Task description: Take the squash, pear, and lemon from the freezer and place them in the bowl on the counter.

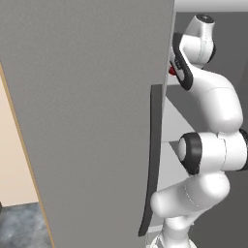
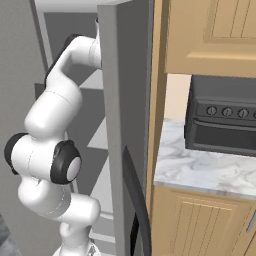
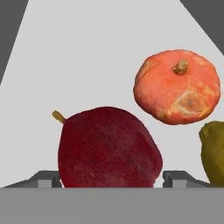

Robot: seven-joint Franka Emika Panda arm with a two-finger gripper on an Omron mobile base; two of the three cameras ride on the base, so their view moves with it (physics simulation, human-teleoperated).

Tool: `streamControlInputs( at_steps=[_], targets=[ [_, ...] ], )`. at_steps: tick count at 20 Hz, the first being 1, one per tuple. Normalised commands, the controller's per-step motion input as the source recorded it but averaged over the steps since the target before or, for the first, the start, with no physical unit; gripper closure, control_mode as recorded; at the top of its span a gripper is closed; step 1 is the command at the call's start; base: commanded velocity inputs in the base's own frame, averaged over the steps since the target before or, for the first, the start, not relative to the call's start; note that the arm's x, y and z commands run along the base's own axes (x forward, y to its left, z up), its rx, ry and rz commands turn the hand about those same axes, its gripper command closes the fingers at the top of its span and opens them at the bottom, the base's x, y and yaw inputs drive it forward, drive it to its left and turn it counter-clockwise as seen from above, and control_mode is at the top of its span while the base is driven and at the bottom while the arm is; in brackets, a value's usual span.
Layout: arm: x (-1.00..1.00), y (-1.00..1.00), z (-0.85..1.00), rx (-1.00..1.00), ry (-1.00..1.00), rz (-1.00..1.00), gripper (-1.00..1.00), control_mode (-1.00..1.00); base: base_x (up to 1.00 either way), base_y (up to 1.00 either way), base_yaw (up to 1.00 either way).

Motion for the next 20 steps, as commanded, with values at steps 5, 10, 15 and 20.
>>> streamControlInputs(
  at_steps=[5, 10, 15, 20],
  targets=[
    [0.02, 0.11, -0.34, 0.00, 0.00, 0.00, 1.00, -1.00, 0.00, 0.00, 0.00],
    [0.08, 0.02, -0.10, 0.00, 0.00, 0.00, 1.00, -1.00, 0.00, 0.00, 0.00],
    [-0.16, 0.00, 0.00, 0.00, 0.00, 0.00, 1.00, -1.00, 0.00, 0.00, 0.00],
    [-0.78, -0.11, 0.01, 0.00, 0.00, 0.00, 1.00, -1.00, 0.00, 0.00, 0.00]
  ],
)
